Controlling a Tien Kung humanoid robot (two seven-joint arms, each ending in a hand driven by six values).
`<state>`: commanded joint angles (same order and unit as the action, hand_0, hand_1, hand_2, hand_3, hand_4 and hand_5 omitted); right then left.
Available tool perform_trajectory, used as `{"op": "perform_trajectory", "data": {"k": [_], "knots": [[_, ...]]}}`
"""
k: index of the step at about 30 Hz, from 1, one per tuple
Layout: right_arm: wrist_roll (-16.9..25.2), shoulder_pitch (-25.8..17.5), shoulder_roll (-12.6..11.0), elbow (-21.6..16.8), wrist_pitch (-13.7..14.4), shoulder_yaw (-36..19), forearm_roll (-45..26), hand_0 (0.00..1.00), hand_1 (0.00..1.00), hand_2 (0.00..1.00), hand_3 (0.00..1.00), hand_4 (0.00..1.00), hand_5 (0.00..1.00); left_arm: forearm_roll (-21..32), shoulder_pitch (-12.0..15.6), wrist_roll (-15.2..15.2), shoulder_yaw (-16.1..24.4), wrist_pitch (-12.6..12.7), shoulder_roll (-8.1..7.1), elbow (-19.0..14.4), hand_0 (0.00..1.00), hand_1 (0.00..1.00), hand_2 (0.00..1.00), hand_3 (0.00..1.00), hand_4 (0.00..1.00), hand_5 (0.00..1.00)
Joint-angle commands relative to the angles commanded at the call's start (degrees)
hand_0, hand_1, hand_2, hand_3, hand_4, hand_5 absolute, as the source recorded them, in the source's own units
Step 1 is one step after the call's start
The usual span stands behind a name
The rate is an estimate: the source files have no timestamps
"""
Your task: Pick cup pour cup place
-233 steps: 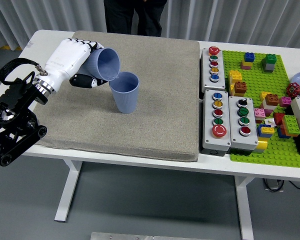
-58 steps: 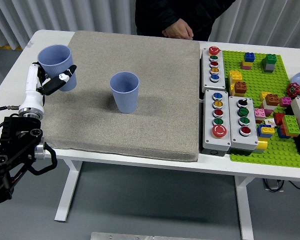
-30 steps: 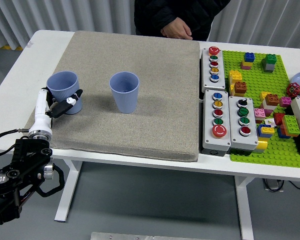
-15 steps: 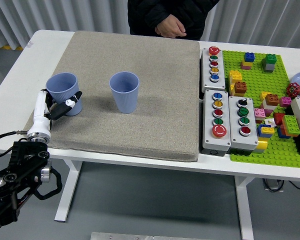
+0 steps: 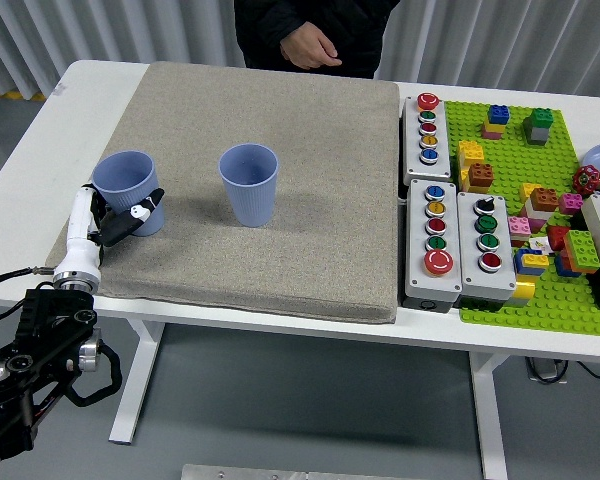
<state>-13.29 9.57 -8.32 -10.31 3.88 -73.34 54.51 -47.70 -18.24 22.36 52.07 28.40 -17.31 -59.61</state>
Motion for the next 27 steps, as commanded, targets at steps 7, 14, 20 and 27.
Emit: {"op": "perform_trajectory", "data": {"k": [7,14,20,27], "knots": [[0.04,0.13,-0.02,0.00,0.04,0.06,-0.19,0.719,0.683,0.680,0.628,0.142,0.435,-1.93,0.23,-0.64,0.69,-0.84,0.03,-0.62,0.661,0.656,0.705,0.733,0.883,0.346],[0.04,0.15,-0.06,0.00,-0.02,0.05,-0.09,0.719,0.683,0.680,0.628,0.139,0.419,-3.20,0.64,-0.96,1.26,-1.01,-0.10,-1.15,0.690,0.699,0.759,0.840,0.925,0.385],[0.00,0.20,-0.07,0.00,-0.01,0.08,-0.11,0.720,0.683,0.680,0.627,0.136,0.413,-3.32,0.94,-0.99,1.28,-0.98,-0.17,-0.94,0.689,0.695,0.767,0.844,0.908,0.367],[-0.02,0.31,-0.08,0.00,-0.03,0.21,-0.18,0.720,0.683,0.680,0.626,0.136,0.410,-4.27,1.28,-1.32,1.50,-1.27,-0.26,-1.28,0.695,0.717,0.778,0.848,0.923,0.383]]}}
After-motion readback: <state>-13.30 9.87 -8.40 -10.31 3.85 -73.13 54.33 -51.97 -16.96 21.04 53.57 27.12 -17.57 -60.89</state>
